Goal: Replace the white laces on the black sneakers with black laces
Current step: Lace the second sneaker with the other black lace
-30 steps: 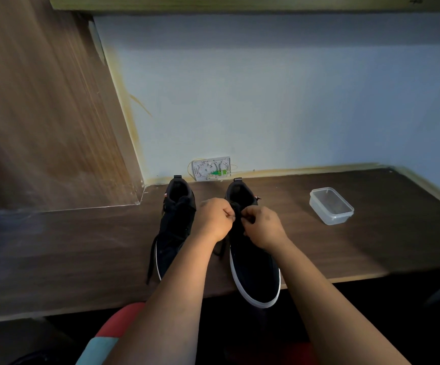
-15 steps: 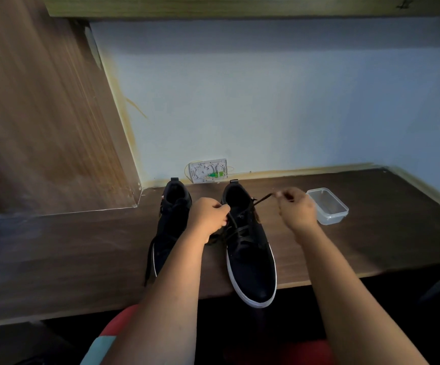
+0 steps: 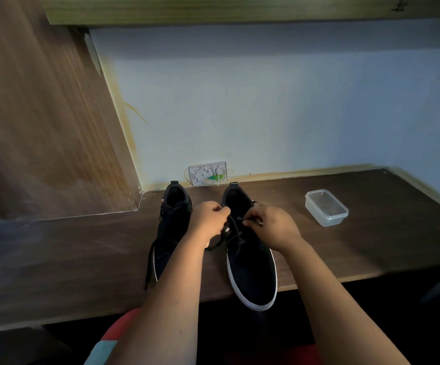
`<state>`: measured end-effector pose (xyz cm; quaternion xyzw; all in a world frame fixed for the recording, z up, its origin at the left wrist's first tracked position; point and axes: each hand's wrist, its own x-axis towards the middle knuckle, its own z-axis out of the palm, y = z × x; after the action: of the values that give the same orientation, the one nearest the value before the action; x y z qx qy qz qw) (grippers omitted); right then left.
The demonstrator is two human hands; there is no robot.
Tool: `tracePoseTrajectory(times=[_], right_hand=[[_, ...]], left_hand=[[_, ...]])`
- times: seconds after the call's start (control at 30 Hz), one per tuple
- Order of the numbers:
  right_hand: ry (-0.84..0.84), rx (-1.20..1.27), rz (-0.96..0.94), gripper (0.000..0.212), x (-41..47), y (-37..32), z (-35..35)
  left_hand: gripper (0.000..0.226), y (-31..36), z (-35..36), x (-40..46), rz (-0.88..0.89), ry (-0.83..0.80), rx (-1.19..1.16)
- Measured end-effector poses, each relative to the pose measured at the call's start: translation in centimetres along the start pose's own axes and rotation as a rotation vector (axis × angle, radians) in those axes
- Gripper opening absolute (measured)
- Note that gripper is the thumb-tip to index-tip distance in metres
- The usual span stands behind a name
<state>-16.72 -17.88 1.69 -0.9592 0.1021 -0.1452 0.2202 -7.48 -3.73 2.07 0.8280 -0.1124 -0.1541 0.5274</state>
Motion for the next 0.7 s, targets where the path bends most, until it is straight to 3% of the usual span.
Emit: tracePoseTrajectory(times=[0.1, 0.23, 0.3, 0.37, 0.43, 0.53, 0.6, 0.7], right_hand=[[0.242, 0.324, 0.208, 0.006, 0.3, 0.9, -1.0], [0.695, 1.13, 0.73, 0.012, 0.5, 3.6, -4.3], [0.797, 1.497, 0.874, 0.021, -0.1, 4.8, -5.6], [0.781, 1.621, 0.904, 0.027, -0.3, 4.7, -5.8], [0.585, 1.474, 0.866, 0.022, -0.1, 3.6, -4.8], [0.259, 1.055, 0.476, 0.004, 0.2, 1.2, -2.2], [0.079, 0.658, 0.207, 0.011, 0.2, 0.3, -0.7], [-0.056, 0.063, 0.051, 0.019, 0.3, 0.0, 0.8]], left_hand=[[0.025, -0.1, 0.0, 0.1, 0.037, 0.018, 0.039], [0.027, -0.2, -0.1, 0.1, 0.044, 0.008, 0.032], [0.025, -0.2, -0.1, 0.1, 0.023, -0.01, 0.014], [0.024, -0.2, -0.1, 0.1, 0.014, -0.018, 0.001], [0.023, -0.1, -0.1, 0.1, 0.008, -0.02, 0.006], [0.025, 0.0, -0.1, 0.1, -0.013, -0.035, 0.004], [0.027, 0.0, 0.0, -0.1, -0.032, -0.039, -0.007], [0.027, 0.2, 0.2, -0.3, -0.036, -0.04, -0.011]])
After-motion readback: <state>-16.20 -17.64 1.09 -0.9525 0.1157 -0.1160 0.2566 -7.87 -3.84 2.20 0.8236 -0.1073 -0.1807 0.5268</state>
